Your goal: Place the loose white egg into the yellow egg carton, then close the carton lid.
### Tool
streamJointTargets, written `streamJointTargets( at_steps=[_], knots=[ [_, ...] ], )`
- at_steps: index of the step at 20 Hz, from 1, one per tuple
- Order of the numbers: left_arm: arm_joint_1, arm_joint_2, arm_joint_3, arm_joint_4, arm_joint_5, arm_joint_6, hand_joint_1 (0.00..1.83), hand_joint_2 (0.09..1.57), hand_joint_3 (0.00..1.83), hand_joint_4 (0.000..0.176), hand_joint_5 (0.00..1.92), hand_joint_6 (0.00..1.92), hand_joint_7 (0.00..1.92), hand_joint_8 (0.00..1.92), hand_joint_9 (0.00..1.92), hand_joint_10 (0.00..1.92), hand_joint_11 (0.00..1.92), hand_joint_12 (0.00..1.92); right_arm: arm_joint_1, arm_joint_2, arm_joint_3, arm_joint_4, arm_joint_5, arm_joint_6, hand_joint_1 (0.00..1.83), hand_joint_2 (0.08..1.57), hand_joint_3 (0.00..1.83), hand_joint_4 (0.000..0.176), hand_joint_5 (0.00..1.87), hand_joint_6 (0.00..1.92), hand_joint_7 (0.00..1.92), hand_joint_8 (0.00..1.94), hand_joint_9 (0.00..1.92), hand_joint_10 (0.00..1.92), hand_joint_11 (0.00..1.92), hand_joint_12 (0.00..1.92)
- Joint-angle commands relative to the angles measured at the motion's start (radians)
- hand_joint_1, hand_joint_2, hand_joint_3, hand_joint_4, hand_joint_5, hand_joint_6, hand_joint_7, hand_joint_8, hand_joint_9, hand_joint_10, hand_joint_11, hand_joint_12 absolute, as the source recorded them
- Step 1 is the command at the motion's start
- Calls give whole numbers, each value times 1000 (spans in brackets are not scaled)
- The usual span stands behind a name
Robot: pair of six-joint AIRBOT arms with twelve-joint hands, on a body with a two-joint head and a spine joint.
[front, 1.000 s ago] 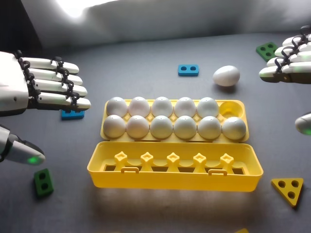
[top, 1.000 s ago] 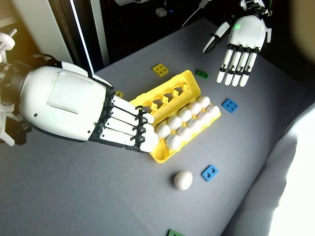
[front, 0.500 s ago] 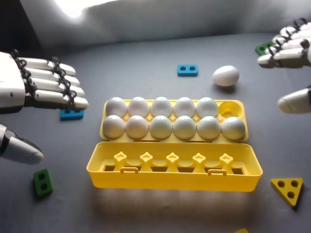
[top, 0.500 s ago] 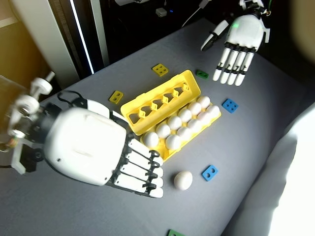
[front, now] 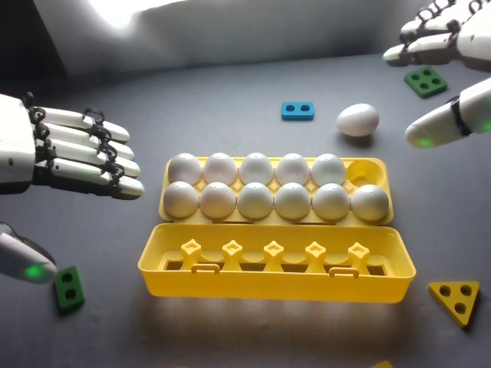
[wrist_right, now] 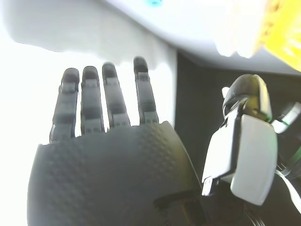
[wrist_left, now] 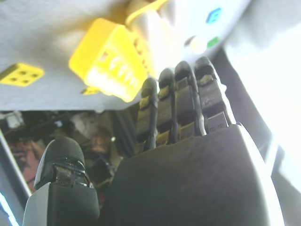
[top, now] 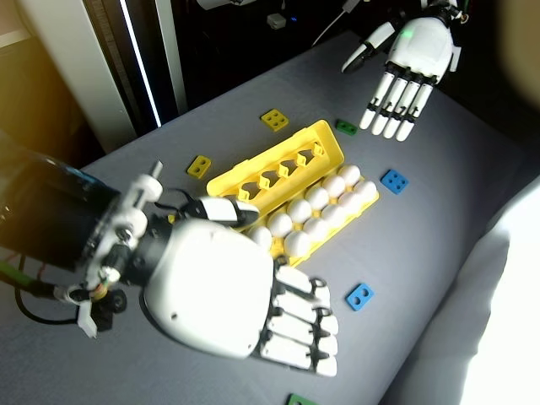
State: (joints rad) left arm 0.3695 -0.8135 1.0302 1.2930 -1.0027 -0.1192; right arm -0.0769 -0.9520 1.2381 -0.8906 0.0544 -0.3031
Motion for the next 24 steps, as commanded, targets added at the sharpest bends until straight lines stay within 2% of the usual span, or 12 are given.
streamJointTargets(
  at_steps=[1,2,3,4,10,14,17,19,24],
  knots=[
    [-14,21,0,-77,-55,-6,0,1144,2,0,189,10,176,6,133,3,21,101,15,3,15,10,60,-12,31,850,0,131,147,9,0,0,0,0,0,0],
    [-27,23,-3,-76,-55,-9,0,1164,0,0,210,6,194,5,150,3,3,183,11,-11,31,10,60,-23,26,841,0,148,108,1,0,0,0,0,0,0],
    [-37,24,0,-76,-55,-29,0,1174,0,0,230,2,213,0,166,1,0,278,6,-34,56,10,60,-35,66,817,0,170,194,9,0,0,0,0,0,0],
    [-36,24,3,-76,-49,-26,0,1183,3,0,241,4,218,1,172,1,0,299,3,-49,76,10,60,-36,94,809,0,175,244,21,0,0,0,0,0,0],
    [28,22,43,-25,-75,-14,0,1172,0,0,242,2,216,1,166,0,0,284,0,-124,168,10,64,-51,202,765,0,176,417,19,0,0,0,0,0,0],
    [64,4,93,-40,-64,-14,0,1160,0,0,235,0,222,1,173,2,0,314,0,-183,230,10,74,-82,262,757,0,176,453,21,0,0,0,0,0,0],
    [103,-3,82,-33,-105,34,0,1164,0,0,231,0,219,0,170,0,0,294,0,-226,284,11,86,-103,355,769,1,176,476,19,0,0,0,0,0,0],
    [106,-14,82,11,-126,51,0,1161,0,0,238,1,232,3,182,3,0,323,-1,-248,309,11,96,-122,428,786,7,176,480,16,0,0,0,0,0,0],
    [98,-43,141,52,-172,-5,0,1164,0,0,249,2,229,2,180,1,0,294,-3,-279,333,11,103,-143,660,807,10,176,575,6,0,0,0,0,0,0]
  ],
)
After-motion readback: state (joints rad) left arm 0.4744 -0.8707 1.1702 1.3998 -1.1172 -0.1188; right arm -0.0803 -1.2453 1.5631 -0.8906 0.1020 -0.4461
